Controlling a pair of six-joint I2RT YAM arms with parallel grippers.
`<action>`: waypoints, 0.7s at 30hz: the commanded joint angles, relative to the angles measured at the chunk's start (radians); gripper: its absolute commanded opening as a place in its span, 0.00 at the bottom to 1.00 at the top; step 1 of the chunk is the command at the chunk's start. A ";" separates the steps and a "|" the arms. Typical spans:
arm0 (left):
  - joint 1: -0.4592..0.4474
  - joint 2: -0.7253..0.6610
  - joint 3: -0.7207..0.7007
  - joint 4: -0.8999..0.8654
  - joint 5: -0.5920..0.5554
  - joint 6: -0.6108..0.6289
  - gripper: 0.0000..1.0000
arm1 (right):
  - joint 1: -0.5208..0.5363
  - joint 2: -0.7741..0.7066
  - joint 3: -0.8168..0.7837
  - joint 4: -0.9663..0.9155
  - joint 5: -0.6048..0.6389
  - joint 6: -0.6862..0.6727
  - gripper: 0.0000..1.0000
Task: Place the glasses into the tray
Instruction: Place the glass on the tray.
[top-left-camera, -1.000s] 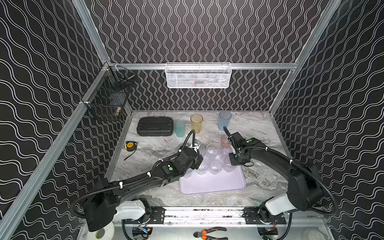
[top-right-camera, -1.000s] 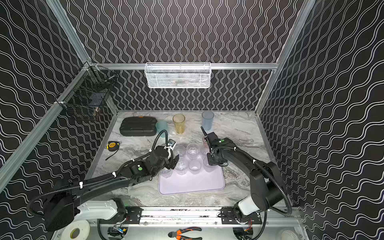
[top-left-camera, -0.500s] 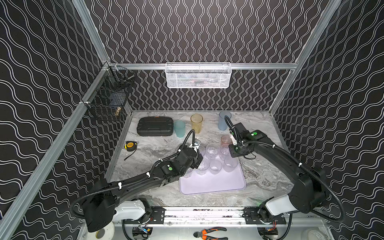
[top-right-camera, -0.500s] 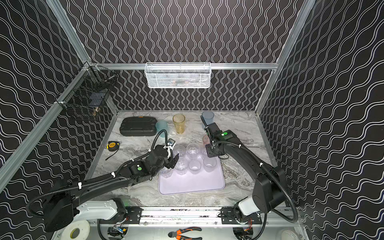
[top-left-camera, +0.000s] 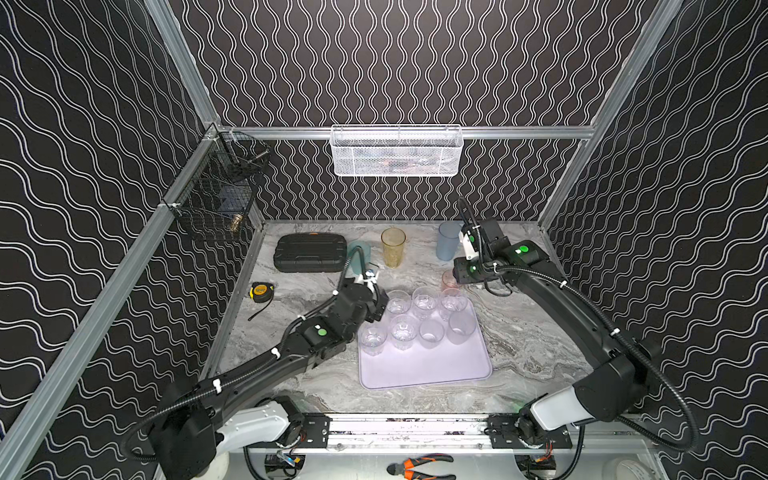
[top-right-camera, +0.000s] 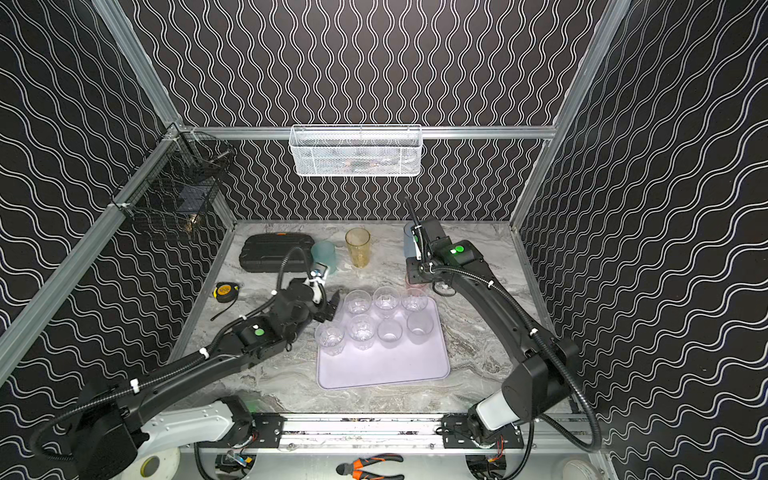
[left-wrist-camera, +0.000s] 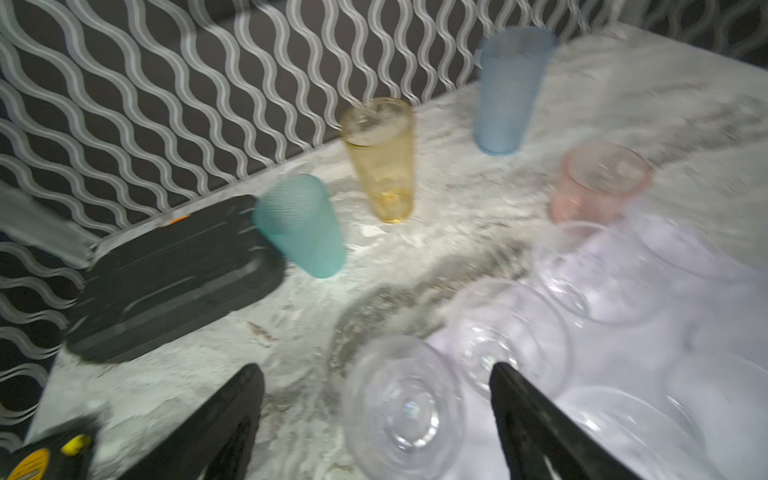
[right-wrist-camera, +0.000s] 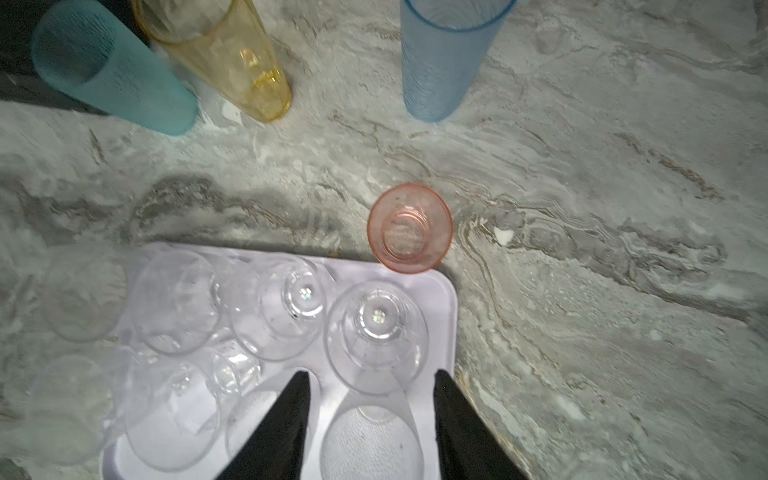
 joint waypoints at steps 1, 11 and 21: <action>0.111 -0.018 0.019 -0.055 0.069 -0.095 0.87 | -0.001 0.039 0.051 0.121 -0.026 0.065 0.50; 0.371 0.112 0.132 -0.180 0.375 -0.272 0.85 | -0.007 0.202 0.114 0.342 -0.036 0.171 0.51; 0.493 0.280 0.221 -0.060 0.581 -0.395 0.83 | -0.020 0.471 0.331 0.390 -0.155 0.203 0.52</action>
